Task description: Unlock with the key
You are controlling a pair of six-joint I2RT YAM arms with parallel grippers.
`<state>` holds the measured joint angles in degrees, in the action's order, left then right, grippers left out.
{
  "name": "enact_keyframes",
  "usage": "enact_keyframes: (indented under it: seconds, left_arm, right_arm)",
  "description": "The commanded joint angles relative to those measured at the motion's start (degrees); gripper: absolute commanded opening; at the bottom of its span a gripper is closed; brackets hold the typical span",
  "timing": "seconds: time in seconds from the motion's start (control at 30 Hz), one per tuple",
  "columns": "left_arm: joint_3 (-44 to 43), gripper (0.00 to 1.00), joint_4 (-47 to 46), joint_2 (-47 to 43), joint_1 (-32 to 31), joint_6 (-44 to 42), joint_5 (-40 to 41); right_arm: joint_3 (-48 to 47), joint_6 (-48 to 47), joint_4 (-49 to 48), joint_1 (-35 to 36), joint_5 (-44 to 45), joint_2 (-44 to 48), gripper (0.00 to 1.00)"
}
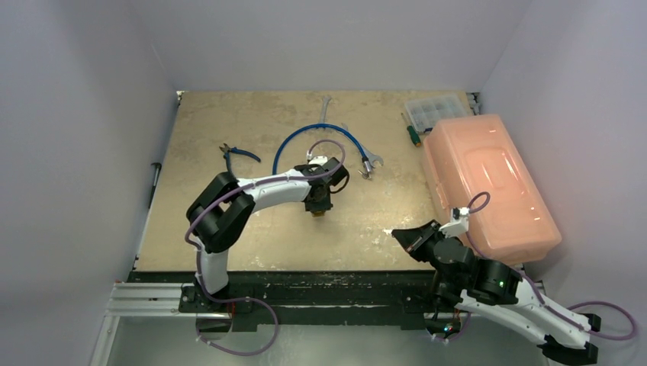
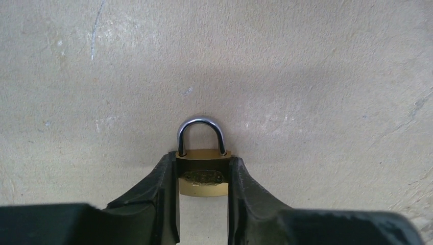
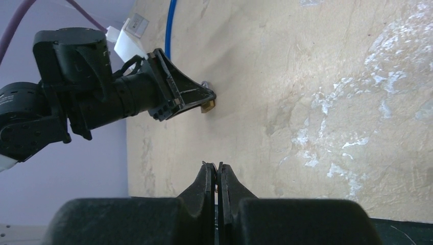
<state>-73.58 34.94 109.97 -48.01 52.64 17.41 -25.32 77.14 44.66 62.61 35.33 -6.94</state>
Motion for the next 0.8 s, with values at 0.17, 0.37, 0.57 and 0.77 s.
enact_keyframes:
  seconds: [0.17,0.37,0.57,0.77]
  left_arm:
    - [7.7,0.00,-13.1,-3.4,0.5,2.8,-4.4]
    - [9.2,0.00,-11.8,-9.0,0.5,5.0,-2.5]
    - [9.1,0.00,-9.8,-12.5,0.5,6.2,0.6]
    - [10.7,0.00,-11.9,-17.1,0.5,5.8,0.7]
  right_arm:
    - [-0.8,4.5,5.3,-0.1,4.1,2.0,0.00]
    - [-1.0,4.8,5.0,-0.1,5.6,2.2,0.00]
    - [-4.0,4.1,5.5,-0.1,7.0,1.4,0.00]
    - [-7.9,2.5,5.7,-0.1,9.0,-3.0,0.00]
